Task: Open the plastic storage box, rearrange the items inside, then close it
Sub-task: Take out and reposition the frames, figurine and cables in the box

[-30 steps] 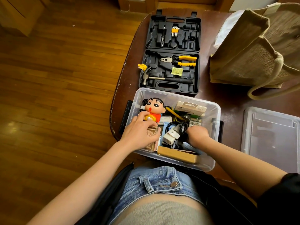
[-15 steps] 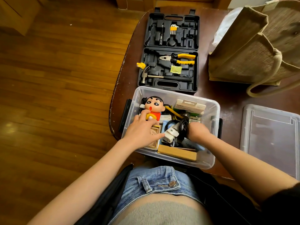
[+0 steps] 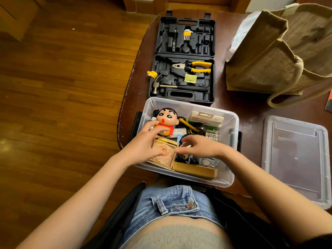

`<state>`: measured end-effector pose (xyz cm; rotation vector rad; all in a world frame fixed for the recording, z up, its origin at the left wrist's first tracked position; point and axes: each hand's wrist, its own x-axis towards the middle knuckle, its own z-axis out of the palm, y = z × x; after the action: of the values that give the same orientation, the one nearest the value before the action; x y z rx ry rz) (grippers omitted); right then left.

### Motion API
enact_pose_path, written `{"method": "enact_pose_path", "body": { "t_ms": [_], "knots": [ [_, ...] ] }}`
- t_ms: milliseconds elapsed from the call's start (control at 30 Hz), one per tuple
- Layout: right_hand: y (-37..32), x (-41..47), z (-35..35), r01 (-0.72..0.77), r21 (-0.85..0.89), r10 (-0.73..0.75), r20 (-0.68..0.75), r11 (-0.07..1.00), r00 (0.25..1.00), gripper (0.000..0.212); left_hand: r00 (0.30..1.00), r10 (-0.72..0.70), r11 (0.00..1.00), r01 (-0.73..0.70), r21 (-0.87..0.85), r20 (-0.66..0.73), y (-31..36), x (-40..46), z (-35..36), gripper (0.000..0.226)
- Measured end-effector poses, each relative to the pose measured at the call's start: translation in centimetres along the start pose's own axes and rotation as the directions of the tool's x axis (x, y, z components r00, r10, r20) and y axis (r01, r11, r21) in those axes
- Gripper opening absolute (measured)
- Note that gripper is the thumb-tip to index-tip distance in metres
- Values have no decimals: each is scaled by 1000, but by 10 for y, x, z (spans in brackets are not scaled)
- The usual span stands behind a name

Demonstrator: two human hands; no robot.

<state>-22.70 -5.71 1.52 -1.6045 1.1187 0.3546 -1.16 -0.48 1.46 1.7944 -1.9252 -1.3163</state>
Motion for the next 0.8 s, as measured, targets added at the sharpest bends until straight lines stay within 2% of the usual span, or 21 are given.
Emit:
{"method": "enact_pose_path", "body": {
  "t_ms": [167, 267, 333, 400, 467, 533, 600, 700, 800],
  "knots": [
    [-17, 31, 19, -34, 159, 16, 117, 987, 993, 86, 996, 34, 991, -44, -128, -77, -4, -6, 1, 63],
    [-26, 39, 12, -66, 92, 48, 187, 994, 981, 77, 993, 22, 986, -40, -164, -115, -6, -8, -1, 54],
    [-29, 37, 2, -58, 114, 31, 229, 992, 973, 64, 987, -11, 977, -24, -213, -163, -5, -7, -1, 46],
    [-27, 30, -9, -28, 122, 1, 220, 992, 975, 53, 972, -58, 957, -12, -291, -230, -2, -5, -2, 34],
    [-20, 17, -20, -15, 115, -5, 176, 993, 984, 55, 955, -106, 955, 21, -294, -276, 1, -1, -5, 25],
    [-6, 5, -27, -8, 199, -25, 161, 980, 987, 64, 950, -149, 969, 85, -231, -275, 0, 4, -7, 27],
    [11, -6, -31, -18, 320, -29, 141, 947, 990, 63, 964, -175, 979, 149, -139, -199, 0, 8, -7, 37],
    [32, -16, -35, -29, 501, -12, 78, 865, 997, 63, 980, -195, 973, 199, 116, -43, 2, 14, -2, 53],
    [46, -22, -40, -47, 662, 69, -7, 748, 998, 56, 964, -265, 907, 242, 345, 20, 1, 19, 6, 46]
  ]
}}
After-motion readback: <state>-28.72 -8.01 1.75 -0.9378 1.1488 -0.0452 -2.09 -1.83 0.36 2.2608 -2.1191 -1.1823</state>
